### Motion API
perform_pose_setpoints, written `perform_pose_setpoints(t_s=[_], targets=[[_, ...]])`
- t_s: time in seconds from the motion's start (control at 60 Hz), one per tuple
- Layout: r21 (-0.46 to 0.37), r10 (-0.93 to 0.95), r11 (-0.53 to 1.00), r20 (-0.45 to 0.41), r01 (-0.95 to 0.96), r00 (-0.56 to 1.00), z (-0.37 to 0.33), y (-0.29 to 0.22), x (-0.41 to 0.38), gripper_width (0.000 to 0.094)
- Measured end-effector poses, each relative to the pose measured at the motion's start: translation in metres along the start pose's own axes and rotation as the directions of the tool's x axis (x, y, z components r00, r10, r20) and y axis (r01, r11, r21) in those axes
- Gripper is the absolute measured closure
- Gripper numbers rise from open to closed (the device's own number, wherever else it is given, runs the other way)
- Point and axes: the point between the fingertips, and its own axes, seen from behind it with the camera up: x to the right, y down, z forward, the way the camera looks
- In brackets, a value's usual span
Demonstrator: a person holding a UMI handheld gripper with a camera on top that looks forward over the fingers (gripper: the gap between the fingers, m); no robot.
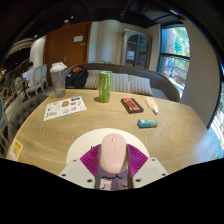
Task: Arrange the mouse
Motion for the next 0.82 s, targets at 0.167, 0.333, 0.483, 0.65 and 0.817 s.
perform_pose_setpoints(t_s=[0.167,0.333,0.483,0.65,0.817], targets=[[-0.069,0.000,0.998,0.000,0.000,1.000,0.012,0.033,-0.006,0.0516],[-0.067,0.019,0.998,0.066,-0.015,0.998,0.005,0.032,-0.014,0.0237],[0.012,0.021,1.000,0.137,-0.023,0.990,-0.033,0.024,-0.016,0.0083],[0.097,0.044,0.994,0.140,-0.058,0.989,-0.096,0.033,0.017,0.0084],[0.132,0.140,0.978,0.162,-0.162,0.977,-0.144,0.068,0.057,0.0095]])
